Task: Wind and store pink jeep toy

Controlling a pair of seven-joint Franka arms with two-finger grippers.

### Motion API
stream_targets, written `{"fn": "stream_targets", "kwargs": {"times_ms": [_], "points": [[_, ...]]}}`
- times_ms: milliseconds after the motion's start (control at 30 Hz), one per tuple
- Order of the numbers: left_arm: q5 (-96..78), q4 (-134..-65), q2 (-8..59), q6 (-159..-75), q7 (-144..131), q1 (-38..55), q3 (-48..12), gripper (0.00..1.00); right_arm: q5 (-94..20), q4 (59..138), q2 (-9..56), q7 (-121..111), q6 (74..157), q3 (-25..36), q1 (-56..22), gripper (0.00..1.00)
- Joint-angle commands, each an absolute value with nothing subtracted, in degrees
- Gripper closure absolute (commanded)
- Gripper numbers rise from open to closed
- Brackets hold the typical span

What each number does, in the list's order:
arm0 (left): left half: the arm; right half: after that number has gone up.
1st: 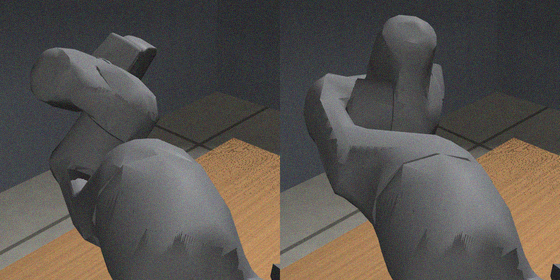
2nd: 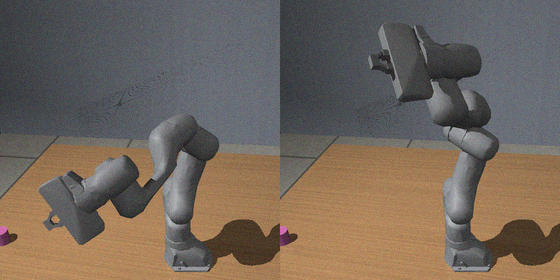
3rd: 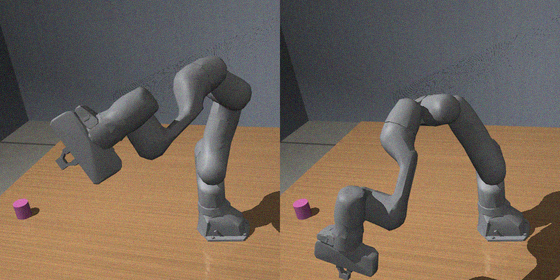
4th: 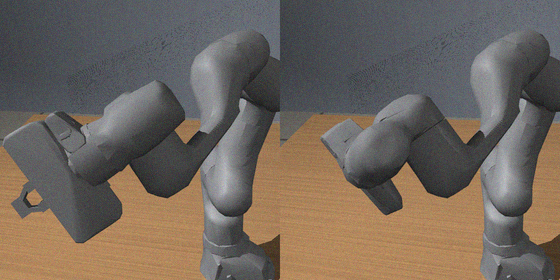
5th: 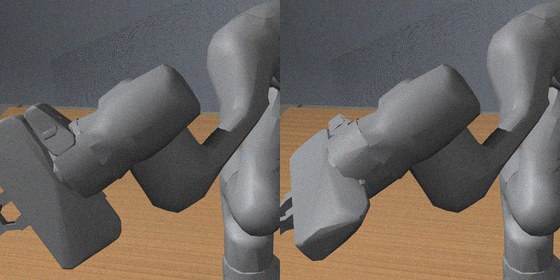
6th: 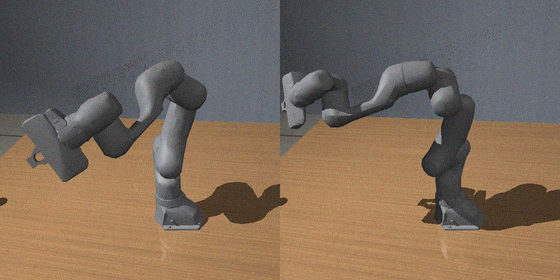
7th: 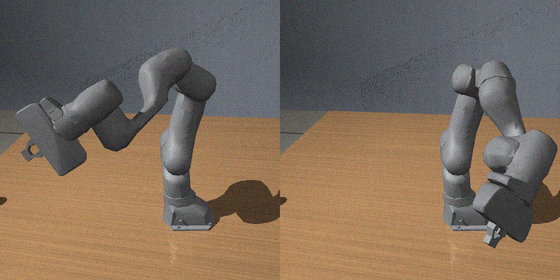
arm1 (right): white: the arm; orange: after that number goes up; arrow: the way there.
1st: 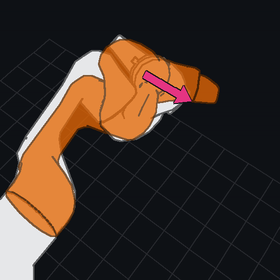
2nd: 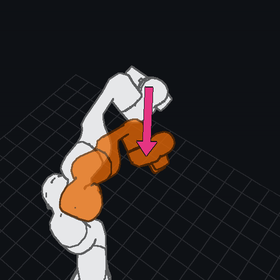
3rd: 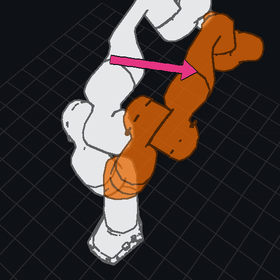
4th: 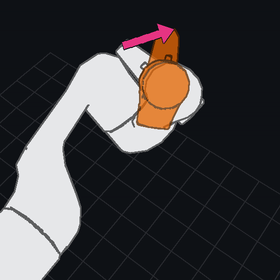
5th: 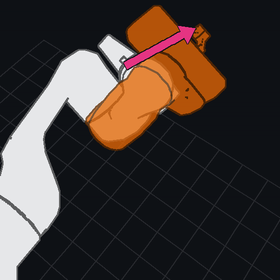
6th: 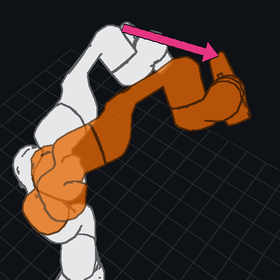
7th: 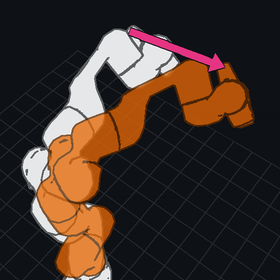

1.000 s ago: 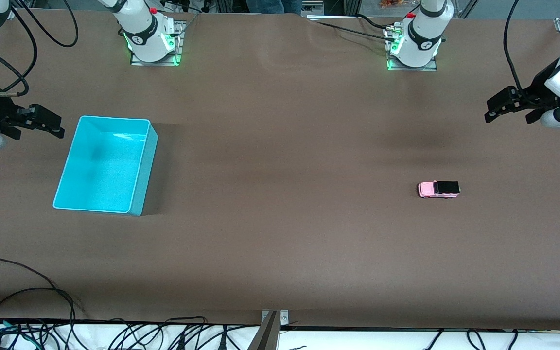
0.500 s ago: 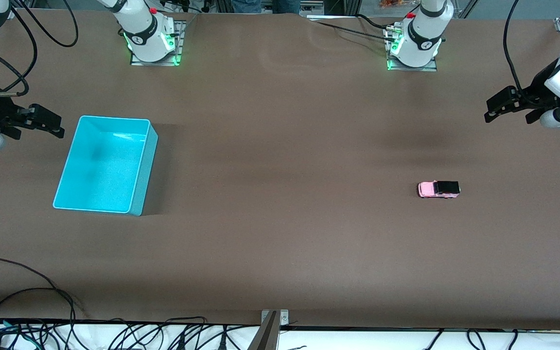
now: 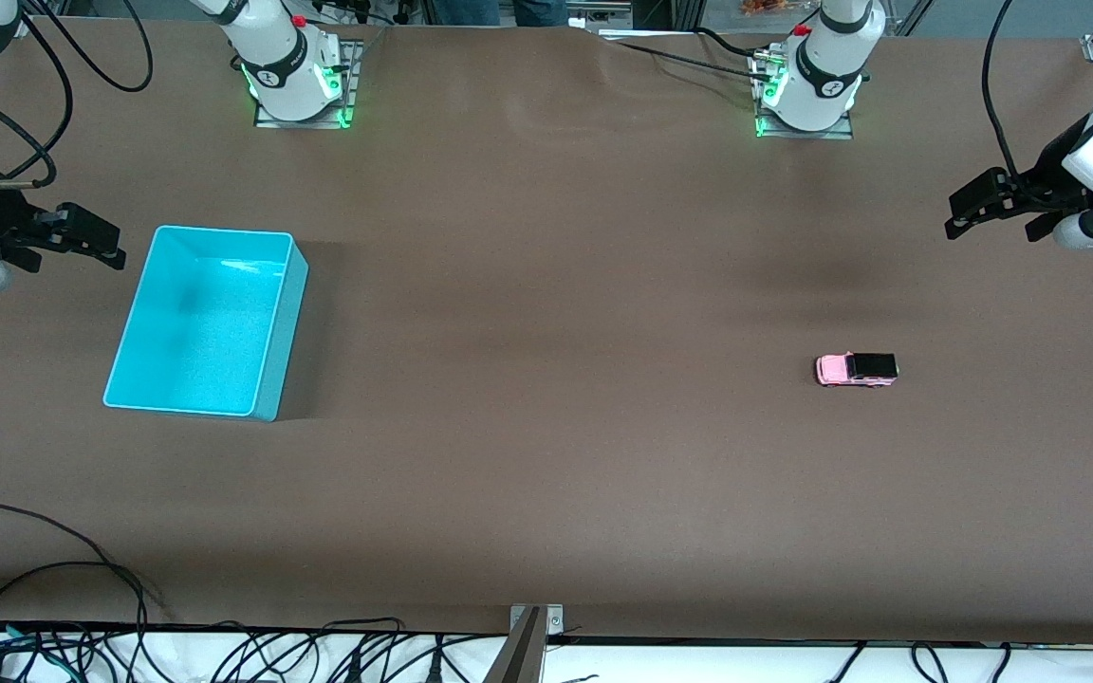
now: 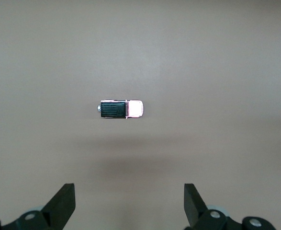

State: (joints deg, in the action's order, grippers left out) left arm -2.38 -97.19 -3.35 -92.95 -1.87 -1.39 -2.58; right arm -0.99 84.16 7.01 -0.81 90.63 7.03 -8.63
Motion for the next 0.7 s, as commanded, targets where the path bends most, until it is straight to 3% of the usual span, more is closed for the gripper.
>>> {"fn": "stream_targets", "kwargs": {"times_ms": [0, 667], "points": [[-1.9, -95.8, -3.3, -91.5, -1.3, -1.5, -2.9, 0.00, -0.9, 82.8, 7.1, -1.3, 89.4, 6.9, -8.6, 0.00], [-1.3, -95.8, -2.7, -91.5, -1.3, -1.3, -2.9, 0.00, -1.0, 82.8, 7.2, -1.2, 89.4, 6.9, -8.6, 0.00]]}}
